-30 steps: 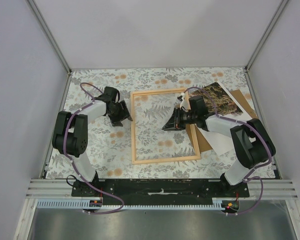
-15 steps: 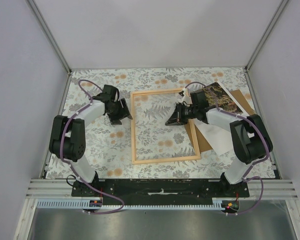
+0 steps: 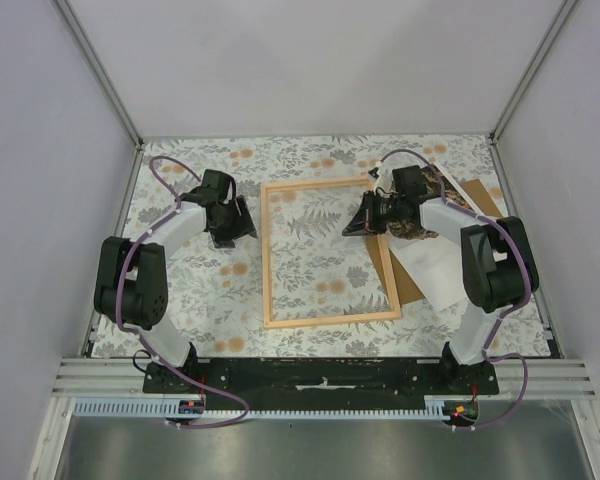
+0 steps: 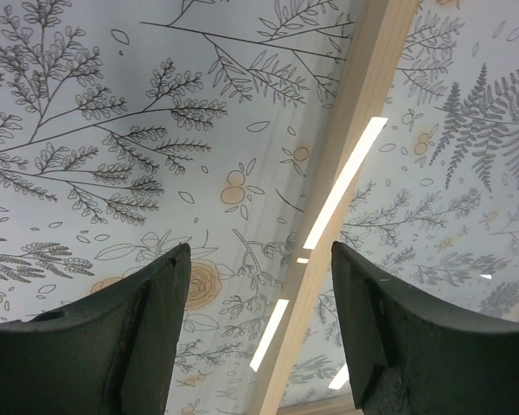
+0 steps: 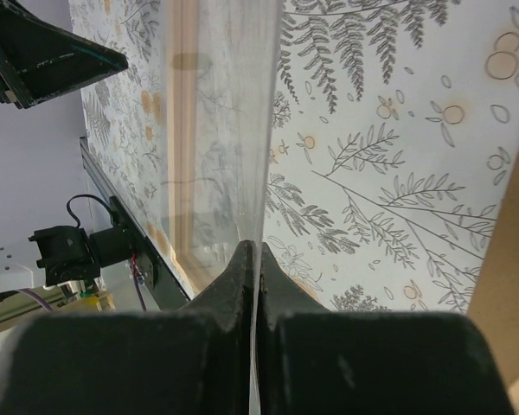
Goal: Put the photo into the frame
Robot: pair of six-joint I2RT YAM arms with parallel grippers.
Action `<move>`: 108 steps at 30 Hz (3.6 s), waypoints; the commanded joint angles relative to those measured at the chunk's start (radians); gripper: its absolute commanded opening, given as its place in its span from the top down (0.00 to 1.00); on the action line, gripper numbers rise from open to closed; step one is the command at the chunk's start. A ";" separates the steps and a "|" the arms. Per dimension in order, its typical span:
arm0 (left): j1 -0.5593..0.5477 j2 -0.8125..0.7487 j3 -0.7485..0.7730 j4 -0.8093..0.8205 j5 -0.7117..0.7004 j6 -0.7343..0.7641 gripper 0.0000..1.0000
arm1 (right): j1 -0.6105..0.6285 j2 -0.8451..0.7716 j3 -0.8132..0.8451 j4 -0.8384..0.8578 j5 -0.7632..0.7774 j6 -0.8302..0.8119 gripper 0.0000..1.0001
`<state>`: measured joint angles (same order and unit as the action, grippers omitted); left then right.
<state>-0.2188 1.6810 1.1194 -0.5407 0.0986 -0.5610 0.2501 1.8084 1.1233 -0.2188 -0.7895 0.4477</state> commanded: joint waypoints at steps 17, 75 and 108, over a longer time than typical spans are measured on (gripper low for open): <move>0.019 0.006 -0.066 0.039 -0.007 0.053 0.28 | -0.077 0.048 0.093 -0.105 -0.145 -0.113 1.00; 0.004 0.029 -0.092 0.094 0.122 0.032 0.32 | -0.129 0.143 0.187 -0.278 -0.139 -0.224 1.00; -0.048 0.048 -0.145 0.151 0.230 -0.017 0.62 | -0.106 0.138 0.176 -0.278 -0.108 -0.207 1.00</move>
<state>-0.2565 1.7046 0.9672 -0.4004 0.3080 -0.5678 0.1356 1.9461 1.2980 -0.4950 -0.8928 0.2382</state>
